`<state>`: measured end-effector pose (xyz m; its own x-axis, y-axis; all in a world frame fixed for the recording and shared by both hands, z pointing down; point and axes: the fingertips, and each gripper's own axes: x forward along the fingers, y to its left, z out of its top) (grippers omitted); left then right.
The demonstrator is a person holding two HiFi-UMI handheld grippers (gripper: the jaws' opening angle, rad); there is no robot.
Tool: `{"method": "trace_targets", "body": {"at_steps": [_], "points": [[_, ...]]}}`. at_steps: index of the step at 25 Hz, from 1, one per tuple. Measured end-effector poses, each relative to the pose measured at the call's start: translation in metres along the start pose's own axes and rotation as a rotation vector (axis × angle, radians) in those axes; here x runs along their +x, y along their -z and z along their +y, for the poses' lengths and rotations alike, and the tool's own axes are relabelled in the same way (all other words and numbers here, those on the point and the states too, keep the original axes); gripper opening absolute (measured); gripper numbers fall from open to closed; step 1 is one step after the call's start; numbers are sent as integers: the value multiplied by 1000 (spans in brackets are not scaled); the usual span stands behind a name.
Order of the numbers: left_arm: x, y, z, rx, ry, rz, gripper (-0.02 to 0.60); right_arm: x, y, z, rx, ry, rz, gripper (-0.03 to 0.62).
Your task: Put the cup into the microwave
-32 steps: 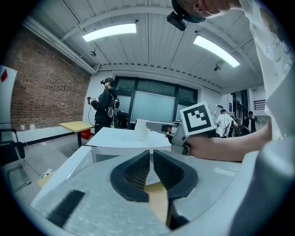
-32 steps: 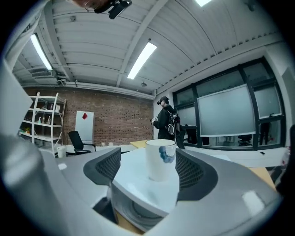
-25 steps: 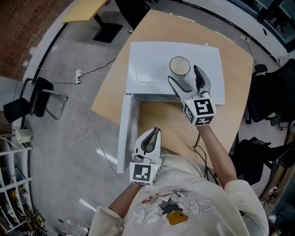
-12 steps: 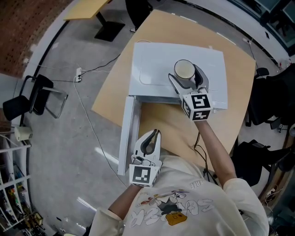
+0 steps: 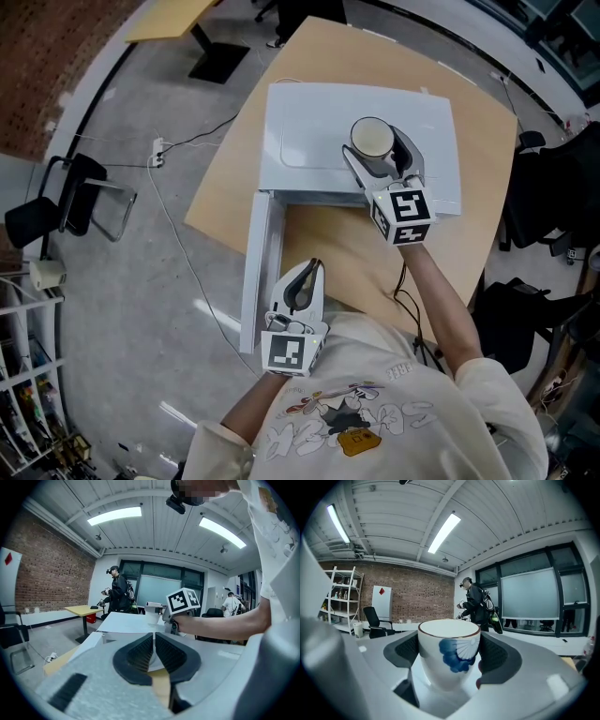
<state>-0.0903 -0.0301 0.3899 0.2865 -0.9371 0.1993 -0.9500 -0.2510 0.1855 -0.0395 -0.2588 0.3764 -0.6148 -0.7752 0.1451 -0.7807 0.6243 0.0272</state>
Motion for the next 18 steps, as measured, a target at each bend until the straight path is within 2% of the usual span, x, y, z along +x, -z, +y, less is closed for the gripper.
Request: {"method": "trace_targets", "body": {"at_steps": [7, 11, 15, 18], "points": [[-3, 12, -5, 20, 27, 54, 20, -44, -20, 30, 9, -67, -66, 394], [1, 15, -9, 24, 43, 59, 20, -80, -7, 59, -14, -124, -83, 394], [2, 20, -11, 20, 37, 61, 20, -108, 2, 83, -37, -159, -173, 394], [2, 25, -8, 39, 24, 71, 14, -120, 27, 94, -39, -179, -139, 394]]}}
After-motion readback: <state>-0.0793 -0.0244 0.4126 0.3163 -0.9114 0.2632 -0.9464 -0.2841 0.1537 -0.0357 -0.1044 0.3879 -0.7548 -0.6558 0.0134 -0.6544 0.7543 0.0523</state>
